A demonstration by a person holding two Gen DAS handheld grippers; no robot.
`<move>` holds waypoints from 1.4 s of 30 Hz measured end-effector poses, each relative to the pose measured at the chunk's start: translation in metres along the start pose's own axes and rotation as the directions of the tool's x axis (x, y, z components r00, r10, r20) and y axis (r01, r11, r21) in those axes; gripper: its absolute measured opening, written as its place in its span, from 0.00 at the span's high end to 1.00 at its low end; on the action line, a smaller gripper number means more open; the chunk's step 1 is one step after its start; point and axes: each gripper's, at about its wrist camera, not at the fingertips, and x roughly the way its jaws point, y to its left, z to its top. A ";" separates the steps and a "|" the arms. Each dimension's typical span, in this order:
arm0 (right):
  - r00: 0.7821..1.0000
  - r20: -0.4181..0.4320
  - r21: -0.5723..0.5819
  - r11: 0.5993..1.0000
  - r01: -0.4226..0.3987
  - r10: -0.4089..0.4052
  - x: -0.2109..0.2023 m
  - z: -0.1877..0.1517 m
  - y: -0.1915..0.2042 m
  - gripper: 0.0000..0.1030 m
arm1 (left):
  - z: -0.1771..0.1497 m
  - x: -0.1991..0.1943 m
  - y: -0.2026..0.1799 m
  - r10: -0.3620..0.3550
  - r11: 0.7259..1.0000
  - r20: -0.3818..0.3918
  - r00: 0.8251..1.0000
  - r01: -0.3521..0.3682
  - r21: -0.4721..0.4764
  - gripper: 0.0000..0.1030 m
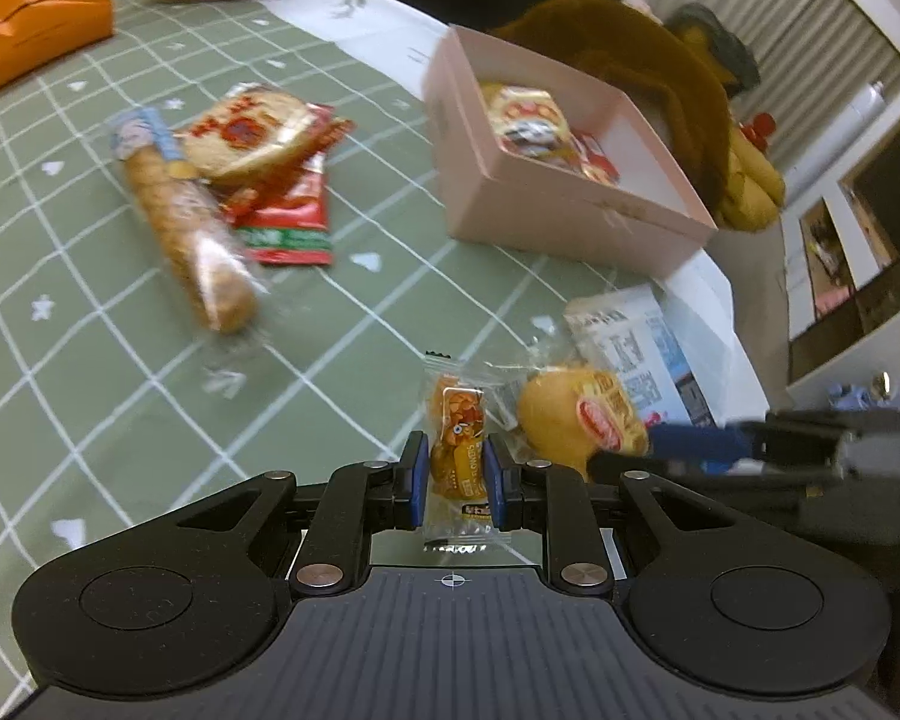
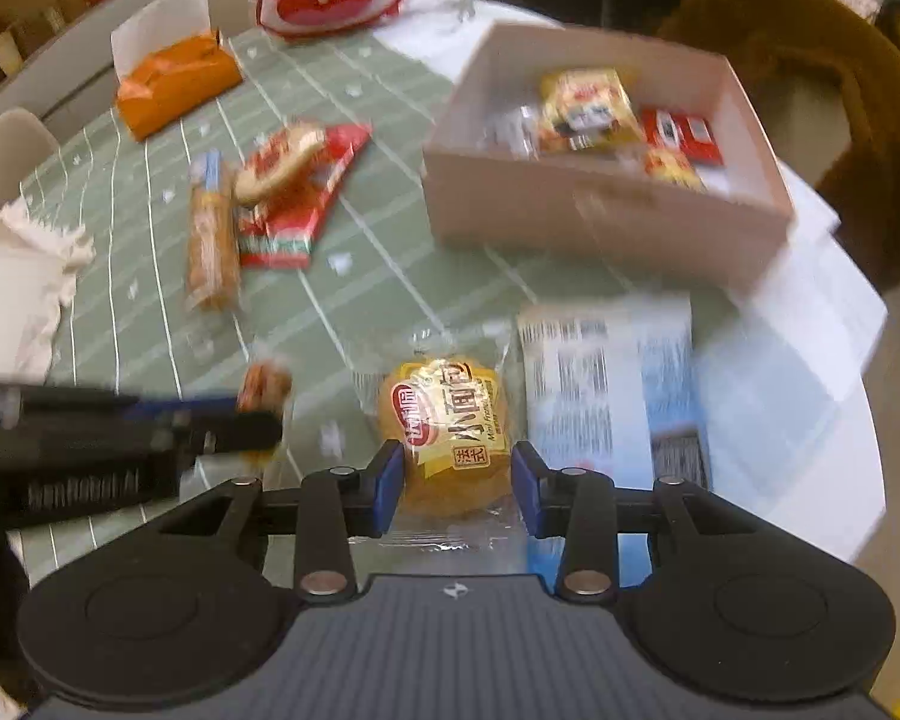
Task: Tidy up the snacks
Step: 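Reach right tool to the yellow bread-bun packet and grasp it while left holds candy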
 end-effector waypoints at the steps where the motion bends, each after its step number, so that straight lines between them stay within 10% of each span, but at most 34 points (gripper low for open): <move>1: 1.000 0.001 0.000 1.000 -0.003 0.003 -0.003 -0.005 -0.002 0.61 | -0.001 0.002 -0.003 -0.003 1.000 -0.004 1.000 0.003 0.009 0.77; 6: 0.996 0.082 0.018 1.000 0.016 -0.018 -0.026 -0.019 -0.016 0.36 | -0.005 0.006 -0.017 -0.003 0.999 -0.018 1.000 0.004 0.048 0.77; 14: 0.982 0.093 0.241 0.961 0.135 -0.162 -0.011 -0.015 -0.073 0.32 | -0.009 0.005 -0.026 0.008 0.997 -0.026 1.000 -0.006 0.075 0.77; 19: 0.994 0.031 0.331 0.939 0.091 -0.107 0.010 -0.028 -0.088 0.32 | -0.010 0.006 -0.021 0.001 0.998 -0.036 0.999 0.001 0.057 0.77; 36: 0.973 0.178 0.020 0.989 0.144 -0.145 -0.013 -0.031 -0.012 0.30 | -0.020 -0.004 0.000 0.054 0.999 -0.036 0.998 -0.054 -0.003 0.77; 42: 0.989 0.150 0.014 1.000 -0.002 0.000 -0.010 -0.015 0.001 0.27 | -0.024 -0.010 0.003 0.077 0.997 -0.033 0.996 -0.078 -0.008 0.77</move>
